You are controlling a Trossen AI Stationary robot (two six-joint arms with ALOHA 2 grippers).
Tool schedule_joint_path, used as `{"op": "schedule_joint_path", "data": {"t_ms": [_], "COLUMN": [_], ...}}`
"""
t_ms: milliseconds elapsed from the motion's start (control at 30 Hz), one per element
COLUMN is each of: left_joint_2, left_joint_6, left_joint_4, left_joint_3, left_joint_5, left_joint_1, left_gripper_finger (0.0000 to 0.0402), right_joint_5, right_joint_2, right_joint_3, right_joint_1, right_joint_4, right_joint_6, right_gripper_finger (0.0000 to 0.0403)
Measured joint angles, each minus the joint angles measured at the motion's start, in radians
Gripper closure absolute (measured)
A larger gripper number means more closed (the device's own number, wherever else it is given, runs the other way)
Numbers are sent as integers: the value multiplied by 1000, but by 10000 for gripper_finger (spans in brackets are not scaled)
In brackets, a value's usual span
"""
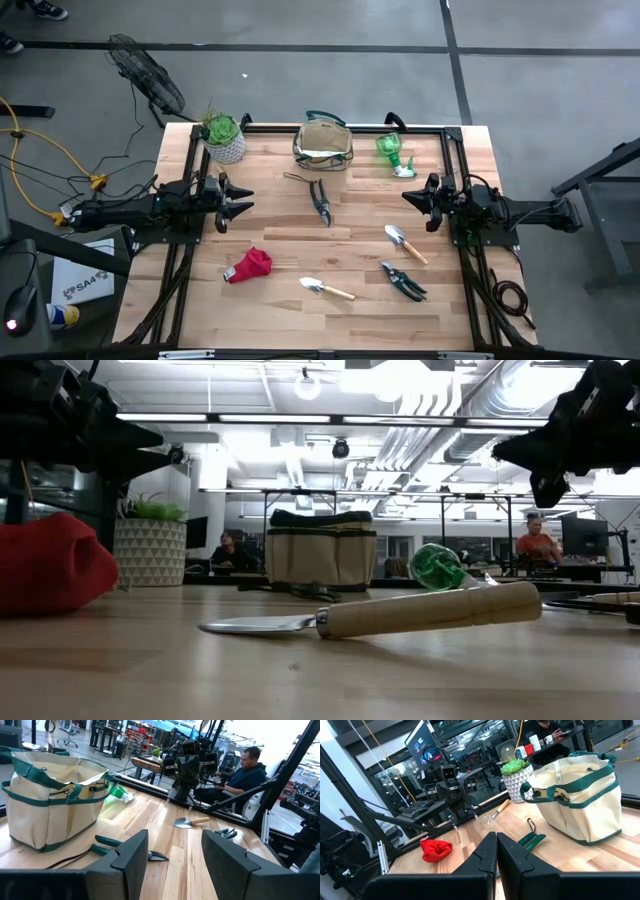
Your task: Pick & Place Garden tools in Gardening bag
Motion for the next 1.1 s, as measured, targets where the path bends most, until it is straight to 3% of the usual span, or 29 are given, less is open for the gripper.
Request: {"op": "schedule_joint_path", "data": {"t_ms": [400, 667, 833, 1100], "left_joint_2": [0, 0, 21, 106], "left_joint_6": [0, -40, -184, -137], "left_joint_4": [15, 18, 53, 106], "left_joint_3": [0, 0, 0, 60], "left_joint_5": [-2, -10, -208, -213], "left_joint_1": [0, 0, 0, 0], "left_gripper_finger": [220, 220, 220, 220], "right_joint_5": [-11, -23, -23, -24], "right_joint_2": [0, 0, 0, 0], "right_joint_3": [0, 0, 0, 0], "right_joint_1": [0, 0, 0, 0], "right_joint_4": [0, -2, -2, -2], "right_joint_6": [338, 253, 251, 250], "right_gripper_finger": [401, 401, 401, 401]}}
